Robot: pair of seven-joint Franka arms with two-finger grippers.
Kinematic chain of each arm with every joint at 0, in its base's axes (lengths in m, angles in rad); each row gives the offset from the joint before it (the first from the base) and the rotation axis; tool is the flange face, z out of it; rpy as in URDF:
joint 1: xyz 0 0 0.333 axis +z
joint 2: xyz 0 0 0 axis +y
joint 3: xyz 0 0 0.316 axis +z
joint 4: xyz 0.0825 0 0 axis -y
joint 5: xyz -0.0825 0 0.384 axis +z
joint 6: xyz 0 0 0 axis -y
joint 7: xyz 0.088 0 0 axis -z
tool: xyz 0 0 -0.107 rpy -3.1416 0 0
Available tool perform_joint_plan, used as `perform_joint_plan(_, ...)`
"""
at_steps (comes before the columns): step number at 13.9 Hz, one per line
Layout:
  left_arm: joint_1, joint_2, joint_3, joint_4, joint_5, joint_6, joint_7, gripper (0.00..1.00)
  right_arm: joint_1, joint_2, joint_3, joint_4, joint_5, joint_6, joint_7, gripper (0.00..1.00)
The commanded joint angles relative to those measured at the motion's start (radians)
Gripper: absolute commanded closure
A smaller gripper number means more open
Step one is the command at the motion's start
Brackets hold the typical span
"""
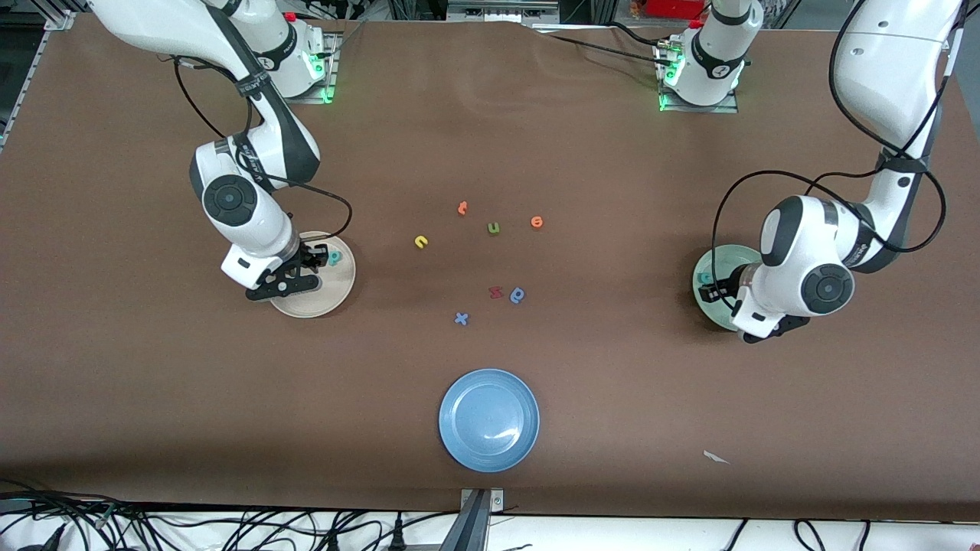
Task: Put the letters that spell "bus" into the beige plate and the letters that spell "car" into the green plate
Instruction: 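Grasp the yellow letter u with the right gripper while the left retracts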
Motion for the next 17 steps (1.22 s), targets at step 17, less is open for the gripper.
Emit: perform_joint_plan(17, 0.012, -0.228, -0.003, 0.439, -0.106, -0.391, 0.255, 0.0, 0.303, 0.141, 0.05, -0.016, 0.137, 0.273, 0.556, 0.01)
